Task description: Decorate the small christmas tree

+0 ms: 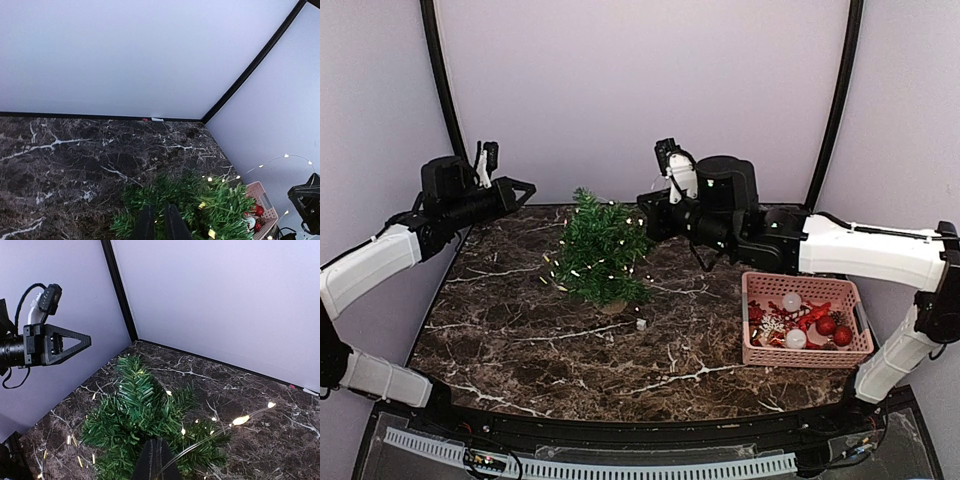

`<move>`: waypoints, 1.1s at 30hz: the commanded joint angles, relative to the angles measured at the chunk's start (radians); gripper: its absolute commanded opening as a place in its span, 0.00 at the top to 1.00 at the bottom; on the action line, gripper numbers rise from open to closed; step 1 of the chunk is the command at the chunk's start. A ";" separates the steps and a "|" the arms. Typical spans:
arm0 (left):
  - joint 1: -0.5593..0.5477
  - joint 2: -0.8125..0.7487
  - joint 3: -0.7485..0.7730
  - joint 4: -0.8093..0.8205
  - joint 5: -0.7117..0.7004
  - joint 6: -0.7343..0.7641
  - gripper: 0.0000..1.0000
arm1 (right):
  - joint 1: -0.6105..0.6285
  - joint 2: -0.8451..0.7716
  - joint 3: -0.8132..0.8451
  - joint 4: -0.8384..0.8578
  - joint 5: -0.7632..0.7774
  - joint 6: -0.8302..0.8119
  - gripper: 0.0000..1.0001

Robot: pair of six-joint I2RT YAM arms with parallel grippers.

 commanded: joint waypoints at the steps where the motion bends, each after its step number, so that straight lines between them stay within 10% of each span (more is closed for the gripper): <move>1: 0.009 -0.055 -0.099 0.063 0.022 -0.074 0.94 | 0.009 -0.067 -0.043 0.038 0.000 0.020 1.00; 6: 0.009 -0.108 -0.243 0.060 0.064 -0.115 0.97 | 0.021 -0.082 -0.097 0.040 -0.079 0.036 1.00; 18: 0.008 -0.176 -0.284 0.138 0.345 -0.005 0.38 | 0.031 -0.075 -0.138 0.051 -0.102 0.085 1.00; 33: -0.085 0.023 -0.047 -0.104 0.228 0.201 0.44 | 0.031 -0.087 -0.143 0.063 -0.067 0.089 1.00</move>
